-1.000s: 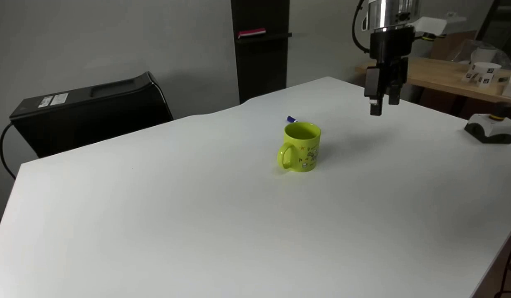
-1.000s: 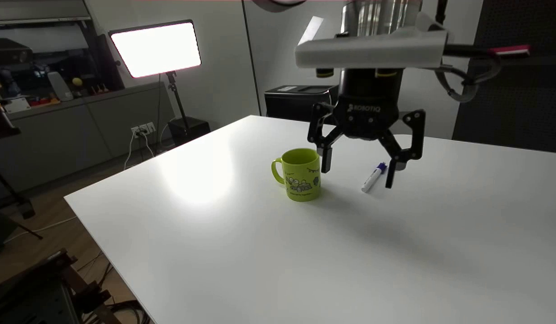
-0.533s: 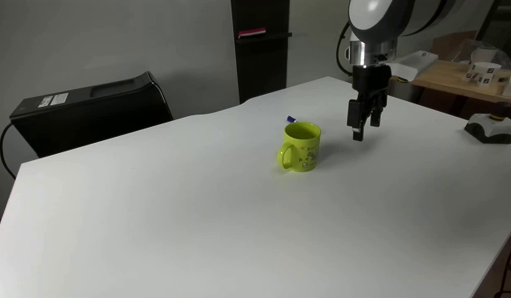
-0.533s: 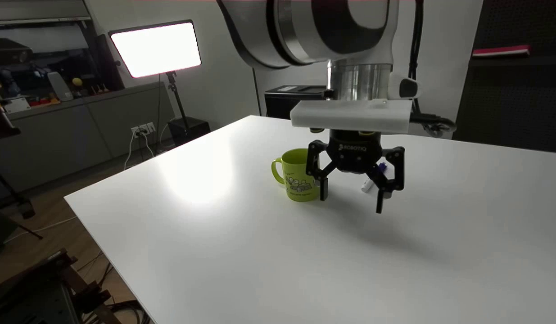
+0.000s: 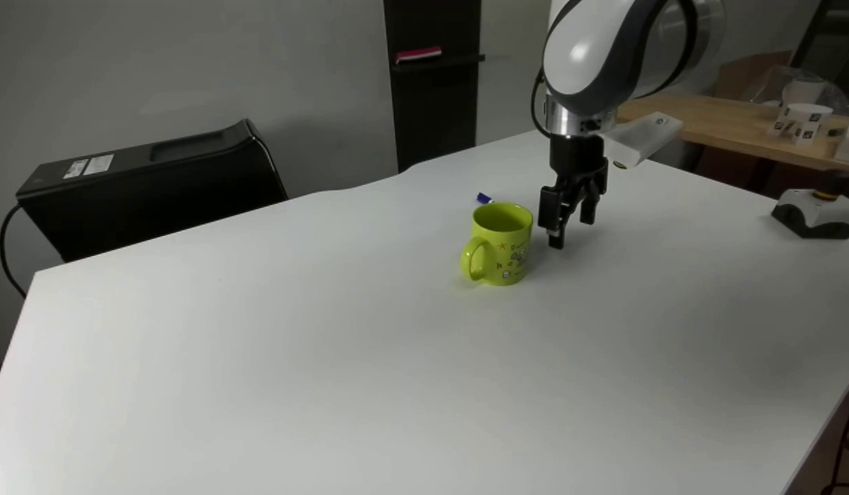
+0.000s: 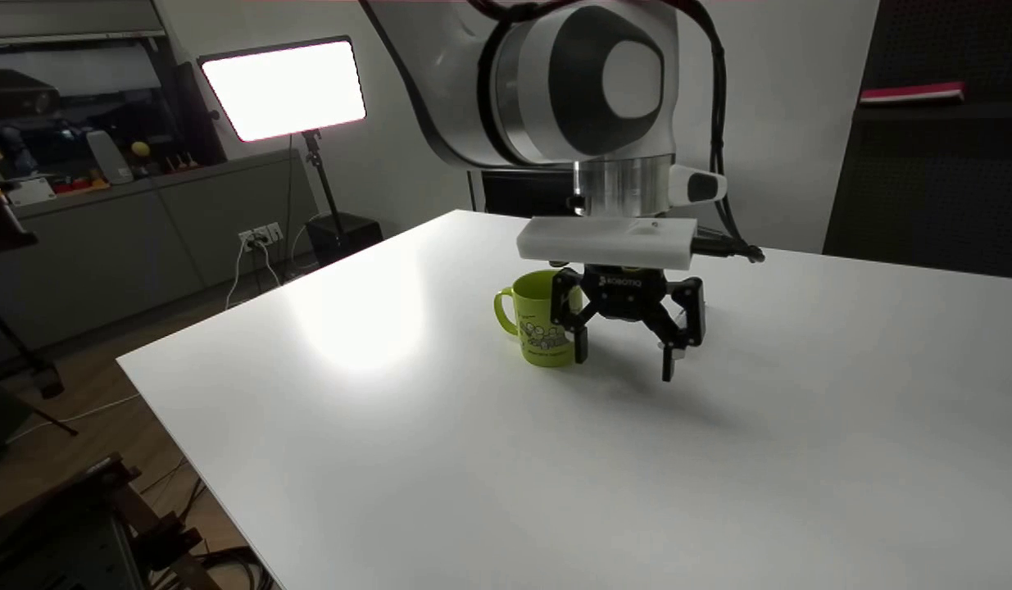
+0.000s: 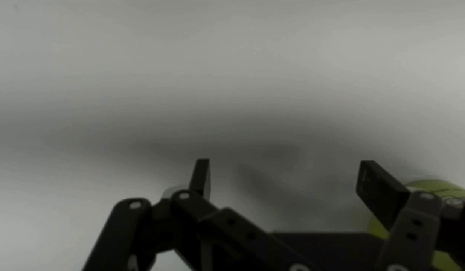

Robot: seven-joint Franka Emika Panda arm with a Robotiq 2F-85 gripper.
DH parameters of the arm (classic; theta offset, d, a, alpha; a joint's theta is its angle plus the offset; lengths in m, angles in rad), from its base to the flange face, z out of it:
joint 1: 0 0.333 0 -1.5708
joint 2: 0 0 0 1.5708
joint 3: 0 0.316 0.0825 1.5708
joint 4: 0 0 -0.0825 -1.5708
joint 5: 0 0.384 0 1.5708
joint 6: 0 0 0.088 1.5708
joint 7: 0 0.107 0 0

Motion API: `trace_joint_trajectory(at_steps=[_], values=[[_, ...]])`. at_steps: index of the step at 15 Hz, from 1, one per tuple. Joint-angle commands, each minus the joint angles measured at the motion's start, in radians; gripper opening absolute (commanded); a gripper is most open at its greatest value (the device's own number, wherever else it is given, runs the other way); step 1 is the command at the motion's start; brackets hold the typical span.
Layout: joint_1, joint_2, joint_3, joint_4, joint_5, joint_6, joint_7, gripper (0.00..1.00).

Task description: Put the marker inside the mug cup

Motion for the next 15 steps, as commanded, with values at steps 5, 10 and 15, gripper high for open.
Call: trace_joint_trajectory(at_steps=[5,10,15], values=[[0.05,0.111,0.009,0.175,-0.041,-0.054,0.058,1.0],[0.047,0.215,0.003,0.343,-0.046,-0.229,0.055,1.0],[0.031,0.311,-0.022,0.513,-0.06,-0.33,0.057,1.0]])
